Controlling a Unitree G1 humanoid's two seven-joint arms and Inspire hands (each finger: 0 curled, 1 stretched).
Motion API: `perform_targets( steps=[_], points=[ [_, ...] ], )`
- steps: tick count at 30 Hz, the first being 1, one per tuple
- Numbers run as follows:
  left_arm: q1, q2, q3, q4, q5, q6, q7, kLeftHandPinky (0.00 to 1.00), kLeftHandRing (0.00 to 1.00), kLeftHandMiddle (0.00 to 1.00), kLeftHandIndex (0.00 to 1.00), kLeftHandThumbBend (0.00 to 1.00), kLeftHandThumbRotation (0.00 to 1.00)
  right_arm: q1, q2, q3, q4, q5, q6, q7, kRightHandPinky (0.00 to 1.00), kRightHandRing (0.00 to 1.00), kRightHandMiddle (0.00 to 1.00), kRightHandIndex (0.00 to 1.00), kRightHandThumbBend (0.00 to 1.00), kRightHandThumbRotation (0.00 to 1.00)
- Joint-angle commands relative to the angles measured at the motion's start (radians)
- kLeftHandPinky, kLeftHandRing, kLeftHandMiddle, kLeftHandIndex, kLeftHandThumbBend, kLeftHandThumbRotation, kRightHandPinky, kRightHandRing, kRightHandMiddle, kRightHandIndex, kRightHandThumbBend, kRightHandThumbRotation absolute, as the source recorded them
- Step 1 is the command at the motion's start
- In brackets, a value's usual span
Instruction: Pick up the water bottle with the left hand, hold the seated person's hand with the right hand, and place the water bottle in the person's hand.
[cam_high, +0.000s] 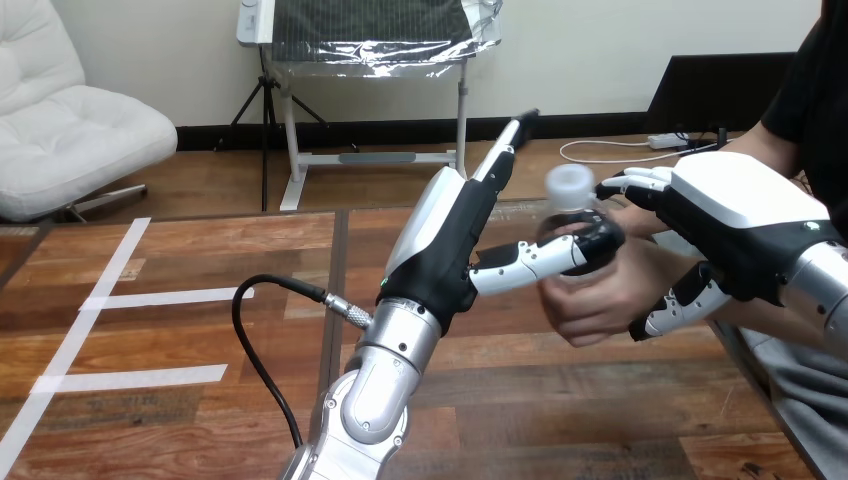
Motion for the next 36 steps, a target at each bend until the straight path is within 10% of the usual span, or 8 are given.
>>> perform_targets(
  steps=[1, 26, 36],
  points=[
    [-0.030, 0.009, 0.018, -0.049, -0.003, -0.010, 0.004, 1.00, 1.00, 1.00, 1.00, 1.00, 0.72, -0.035, -0.022, -0.037, -0.046, 0.010, -0.004, 0.004, 0.86, 0.94, 0.94, 0.88, 0.89, 0.00],
    [0.006, -0.005, 0.039, -0.072, -0.058, -0.017, 0.011, 1.00, 1.00, 1.00, 1.00, 0.98, 0.68, -0.010, -0.015, -0.064, -0.098, 0.024, 0.001, 0.023, 0.83, 0.92, 0.94, 0.87, 0.88, 0.00],
    [0.089, -0.050, 0.060, -0.080, -0.152, -0.153, 0.086, 0.95, 0.98, 0.99, 0.98, 0.84, 0.60, 0.057, 0.045, -0.130, -0.205, 0.123, 0.025, 0.002, 0.78, 0.91, 0.92, 0.86, 0.85, 0.00]
  ],
)
